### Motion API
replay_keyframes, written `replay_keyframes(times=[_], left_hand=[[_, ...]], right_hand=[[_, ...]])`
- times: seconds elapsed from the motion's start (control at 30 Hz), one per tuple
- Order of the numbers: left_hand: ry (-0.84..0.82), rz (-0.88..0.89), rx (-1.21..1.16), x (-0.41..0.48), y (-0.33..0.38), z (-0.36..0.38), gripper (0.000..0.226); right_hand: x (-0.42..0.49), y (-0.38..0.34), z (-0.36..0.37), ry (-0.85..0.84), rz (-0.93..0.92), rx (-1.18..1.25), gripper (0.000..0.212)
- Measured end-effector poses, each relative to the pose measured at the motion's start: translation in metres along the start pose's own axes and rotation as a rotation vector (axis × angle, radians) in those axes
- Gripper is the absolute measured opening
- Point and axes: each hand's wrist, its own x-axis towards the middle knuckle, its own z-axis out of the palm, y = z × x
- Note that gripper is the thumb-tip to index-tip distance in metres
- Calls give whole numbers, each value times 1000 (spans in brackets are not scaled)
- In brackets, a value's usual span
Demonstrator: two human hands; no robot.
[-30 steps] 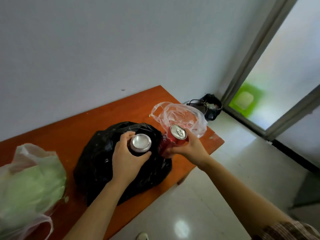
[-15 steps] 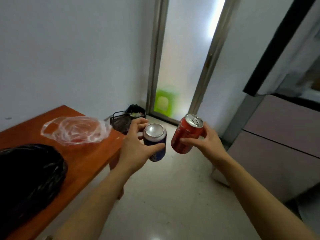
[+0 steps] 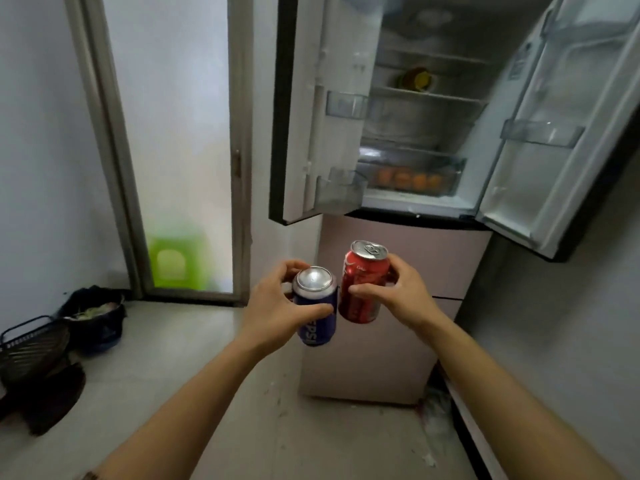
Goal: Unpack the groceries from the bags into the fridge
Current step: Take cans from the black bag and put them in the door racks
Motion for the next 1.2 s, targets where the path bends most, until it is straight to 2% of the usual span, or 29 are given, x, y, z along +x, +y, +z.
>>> replay_keyframes(times=[0.27,0.47,0.7,0.83,1.03,1.2], left_hand=[[9,158,-6,175,1,72,60],[143,273,20,284,24,89,63],[345,447,200,359,43,89,62],[444,417,349,374,21,93,63],[465,272,609,385,-9,111,57],[485,132,620,390,-21,124,62]], right_hand=[[156,18,-81,60,-92,-5,52],[273,14,-122,58,-180,6,63],[380,5,-123,53,-297,145,58],[423,19,-109,-79,-328,126,58],[474,54,-90,-301,-285,9,62],[491,70,-85,-393,-271,-20,56]])
